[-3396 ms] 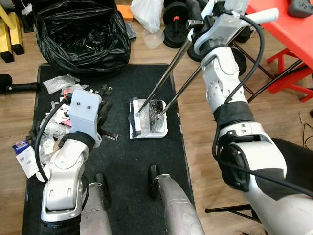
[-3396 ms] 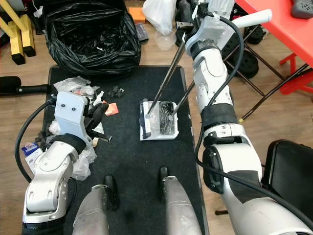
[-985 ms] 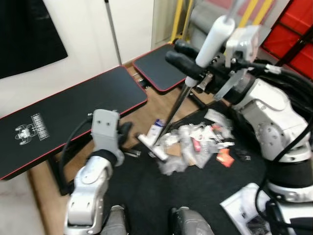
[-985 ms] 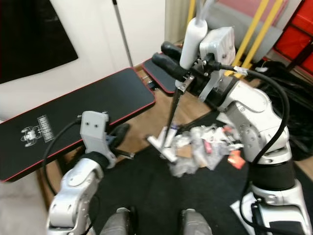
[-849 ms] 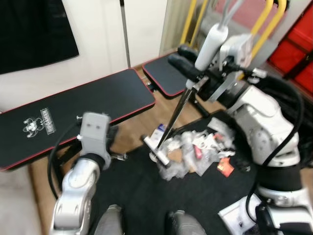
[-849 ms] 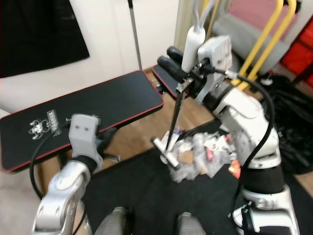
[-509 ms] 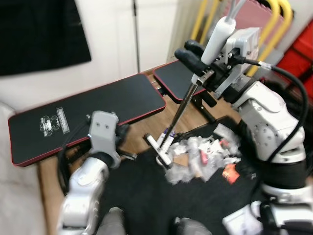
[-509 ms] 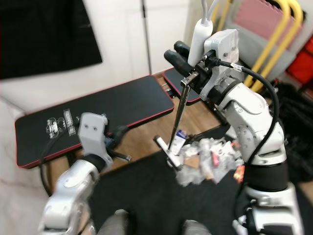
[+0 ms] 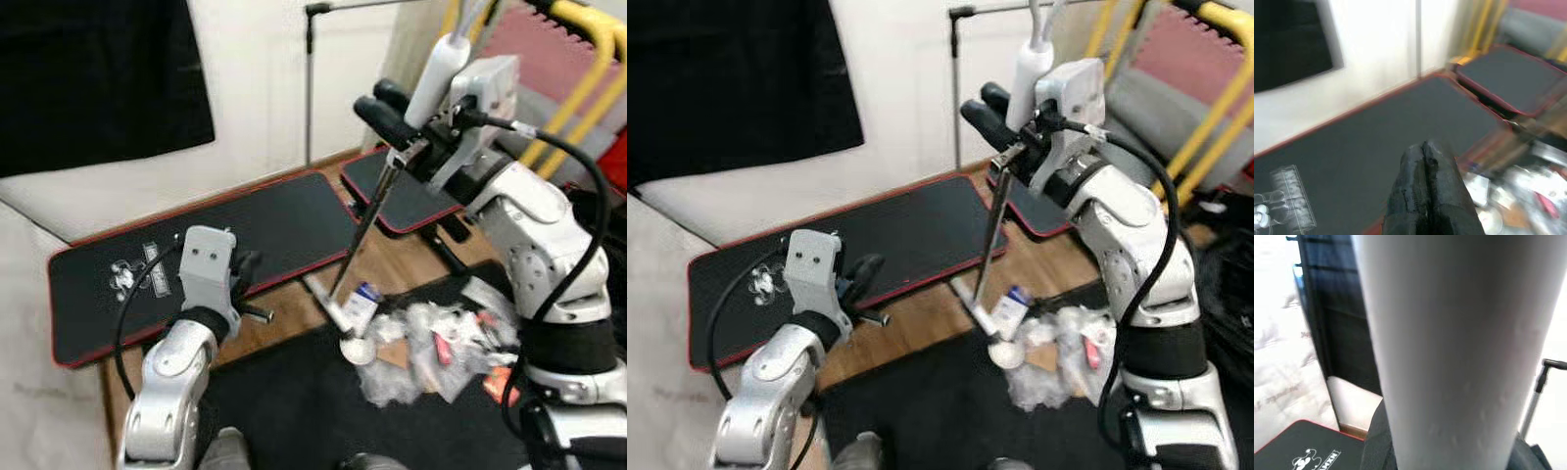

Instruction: Sweep floor

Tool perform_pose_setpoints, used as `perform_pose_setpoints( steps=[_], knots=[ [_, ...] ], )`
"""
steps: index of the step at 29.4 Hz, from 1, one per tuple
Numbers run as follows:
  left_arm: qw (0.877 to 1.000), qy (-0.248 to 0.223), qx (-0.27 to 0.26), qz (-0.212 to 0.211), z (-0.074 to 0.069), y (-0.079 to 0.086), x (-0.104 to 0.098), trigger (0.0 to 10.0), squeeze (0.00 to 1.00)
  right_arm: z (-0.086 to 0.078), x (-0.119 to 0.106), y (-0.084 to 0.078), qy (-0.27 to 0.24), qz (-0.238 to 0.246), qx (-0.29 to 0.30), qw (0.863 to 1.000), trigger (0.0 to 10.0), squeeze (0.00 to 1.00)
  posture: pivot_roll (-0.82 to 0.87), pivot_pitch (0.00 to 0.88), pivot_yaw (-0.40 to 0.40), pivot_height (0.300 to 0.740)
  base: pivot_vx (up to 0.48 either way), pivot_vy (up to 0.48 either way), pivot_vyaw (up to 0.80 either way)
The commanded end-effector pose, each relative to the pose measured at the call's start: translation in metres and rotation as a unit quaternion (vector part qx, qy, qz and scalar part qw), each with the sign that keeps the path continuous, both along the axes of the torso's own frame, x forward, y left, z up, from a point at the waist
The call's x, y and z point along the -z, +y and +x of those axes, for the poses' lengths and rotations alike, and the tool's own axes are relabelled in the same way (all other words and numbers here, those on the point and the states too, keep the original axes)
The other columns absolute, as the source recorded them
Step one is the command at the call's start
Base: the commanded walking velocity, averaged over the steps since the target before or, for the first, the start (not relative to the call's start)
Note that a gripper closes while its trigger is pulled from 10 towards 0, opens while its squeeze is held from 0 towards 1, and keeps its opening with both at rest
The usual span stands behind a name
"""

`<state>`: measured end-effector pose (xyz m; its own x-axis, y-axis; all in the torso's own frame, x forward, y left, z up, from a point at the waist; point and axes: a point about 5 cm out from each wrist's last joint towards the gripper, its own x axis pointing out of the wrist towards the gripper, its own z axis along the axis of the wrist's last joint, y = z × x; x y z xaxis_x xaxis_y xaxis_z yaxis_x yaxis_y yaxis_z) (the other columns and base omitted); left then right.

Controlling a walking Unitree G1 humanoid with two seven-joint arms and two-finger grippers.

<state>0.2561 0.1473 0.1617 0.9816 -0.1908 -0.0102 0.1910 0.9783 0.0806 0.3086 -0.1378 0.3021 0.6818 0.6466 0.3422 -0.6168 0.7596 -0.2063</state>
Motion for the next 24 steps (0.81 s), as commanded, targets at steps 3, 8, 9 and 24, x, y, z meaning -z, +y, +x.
perform_pose_setpoints(
  steps=[3,8,9,24],
  knots=[
    [1.0,0.008,0.017,-0.011,-0.002,-0.009,0.004,10.0,0.0,-0.007,-0.005,-0.005,-0.021,-0.021,-0.012,0.999,10.0,0.0,-0.07,0.182,-0.14,0.74,0.442,0.0,0.0],
    [1.0,0.014,0.021,-0.011,-0.002,-0.012,0.006,10.0,0.0,-0.014,-0.001,-0.004,-0.019,-0.064,-0.057,0.996,10.0,0.0,-0.07,0.18,-0.144,0.74,0.357,0.0,0.0],
    [1.0,0.014,0.021,-0.014,-0.002,-0.012,0.006,10.0,0.0,-0.015,0.0,-0.003,-0.019,-0.07,-0.063,0.995,10.0,0.0,-0.07,0.18,-0.145,0.74,0.0,0.0,0.0],
    [1.0,0.016,0.019,-0.015,-0.003,-0.013,0.007,10.0,0.0,-0.02,0.005,0.002,-0.008,-0.075,-0.098,0.992,10.0,0.0,-0.08,0.184,-0.149,0.74,0.0,0.0,0.0]
  ],
)
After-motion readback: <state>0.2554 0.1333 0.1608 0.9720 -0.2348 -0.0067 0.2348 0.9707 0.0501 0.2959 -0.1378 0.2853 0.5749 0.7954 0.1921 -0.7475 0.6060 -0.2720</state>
